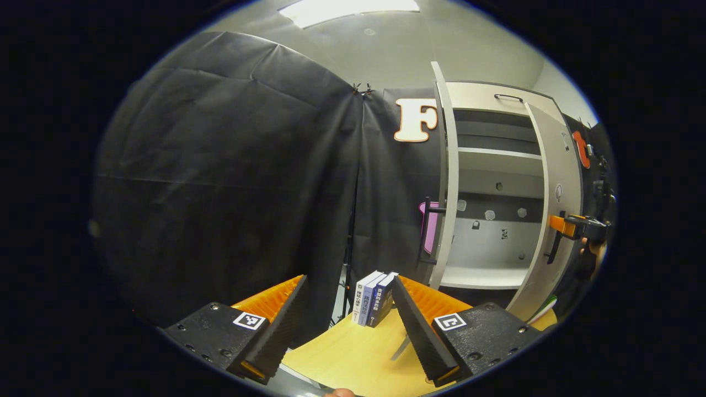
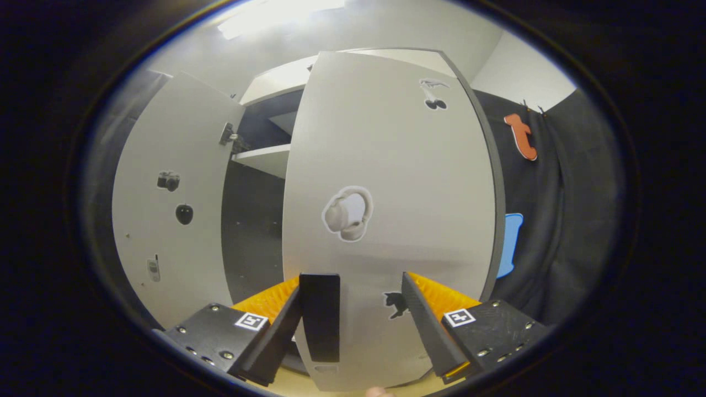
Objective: Grasp the bottle in the cabinet with the left hand and place it on the coaster, then close the right door with the right hand and the left door with the left hand.
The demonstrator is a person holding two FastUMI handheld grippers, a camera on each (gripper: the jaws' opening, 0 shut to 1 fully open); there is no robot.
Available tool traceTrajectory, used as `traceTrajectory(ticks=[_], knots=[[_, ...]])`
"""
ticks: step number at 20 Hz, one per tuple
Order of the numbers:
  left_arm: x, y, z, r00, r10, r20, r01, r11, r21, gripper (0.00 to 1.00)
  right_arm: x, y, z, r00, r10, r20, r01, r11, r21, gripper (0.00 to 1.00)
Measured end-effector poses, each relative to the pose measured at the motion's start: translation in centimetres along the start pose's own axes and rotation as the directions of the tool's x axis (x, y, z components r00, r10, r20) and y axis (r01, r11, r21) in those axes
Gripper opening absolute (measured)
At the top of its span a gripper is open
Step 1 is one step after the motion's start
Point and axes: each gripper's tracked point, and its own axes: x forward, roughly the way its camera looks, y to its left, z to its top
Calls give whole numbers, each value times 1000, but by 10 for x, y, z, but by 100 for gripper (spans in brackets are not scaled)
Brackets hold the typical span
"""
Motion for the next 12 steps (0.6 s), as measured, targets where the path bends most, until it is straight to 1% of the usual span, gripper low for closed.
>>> traceTrajectory(ticks=[1,5,6,7,12], knots=[[8,0,1,1000,-1,1,1,1000,3,91,5,1,0,1000,-3,2,3,1000,3,100],[23,3,1,1000,9,-2,-9,1000,14,91,21,6,-3,1000,-18,6,18,1000,11,100],[25,5,1,1000,14,-3,-14,1000,15,95,23,7,-3,1000,-22,6,22,1000,15,100],[27,7,1,1000,19,-4,-19,1000,16,91,26,7,-3,1000,-25,6,25,999,20,100],[37,16,0,999,39,-5,-39,999,5,91,37,8,-4,999,-47,12,46,999,21,100]])
